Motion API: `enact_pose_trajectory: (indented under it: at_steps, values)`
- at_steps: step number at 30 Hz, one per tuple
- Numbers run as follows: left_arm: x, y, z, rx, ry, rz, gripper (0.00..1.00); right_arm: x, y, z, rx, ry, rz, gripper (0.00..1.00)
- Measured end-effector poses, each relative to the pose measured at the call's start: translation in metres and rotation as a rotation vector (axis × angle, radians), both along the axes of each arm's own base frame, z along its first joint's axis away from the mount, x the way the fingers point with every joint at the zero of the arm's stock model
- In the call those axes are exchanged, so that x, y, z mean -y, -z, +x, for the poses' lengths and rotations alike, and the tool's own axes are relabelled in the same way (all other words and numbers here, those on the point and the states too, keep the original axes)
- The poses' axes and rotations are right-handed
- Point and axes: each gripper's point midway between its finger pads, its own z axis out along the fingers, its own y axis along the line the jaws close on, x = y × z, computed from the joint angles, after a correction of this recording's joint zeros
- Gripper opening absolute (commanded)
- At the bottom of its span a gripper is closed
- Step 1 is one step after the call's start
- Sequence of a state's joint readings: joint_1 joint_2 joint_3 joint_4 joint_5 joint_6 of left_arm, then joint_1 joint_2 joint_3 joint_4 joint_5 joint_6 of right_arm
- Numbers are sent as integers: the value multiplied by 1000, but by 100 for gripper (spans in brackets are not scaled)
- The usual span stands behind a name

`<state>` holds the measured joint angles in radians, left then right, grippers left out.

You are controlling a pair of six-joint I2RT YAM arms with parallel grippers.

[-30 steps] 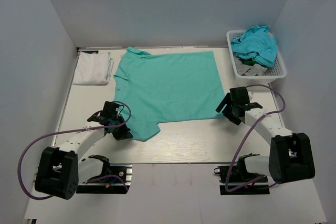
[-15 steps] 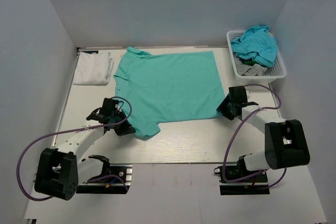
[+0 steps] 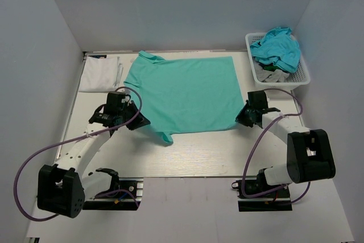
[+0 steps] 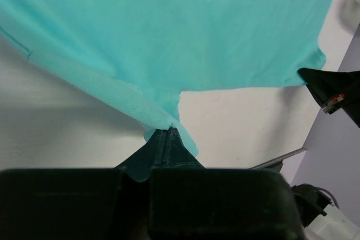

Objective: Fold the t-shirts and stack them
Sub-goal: Grap the side of the flattened tshirt closest away from the robot with both arms, then fold the flattened tshirt in 1/3 of the way

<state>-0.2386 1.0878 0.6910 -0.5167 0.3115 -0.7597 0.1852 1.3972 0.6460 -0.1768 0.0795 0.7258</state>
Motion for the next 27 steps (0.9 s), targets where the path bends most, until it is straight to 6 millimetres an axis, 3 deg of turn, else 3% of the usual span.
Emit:
enact_pose_trajectory:
  at_steps: [10,17,22,27]
  values:
    - [-5,-26,69,55,-82,54,0,-13,-53,52,101,-48,18,0]
    - [-14,-63,127,155,-146,72,0,-18,-65,80,96,-68,1,0]
    - [-28,-61,159,158,-189,105,0,-20,-69,101,81,-75,-14,0]
    - [-48,-52,172,143,-243,142,0,-22,-76,127,97,-69,-18,0]
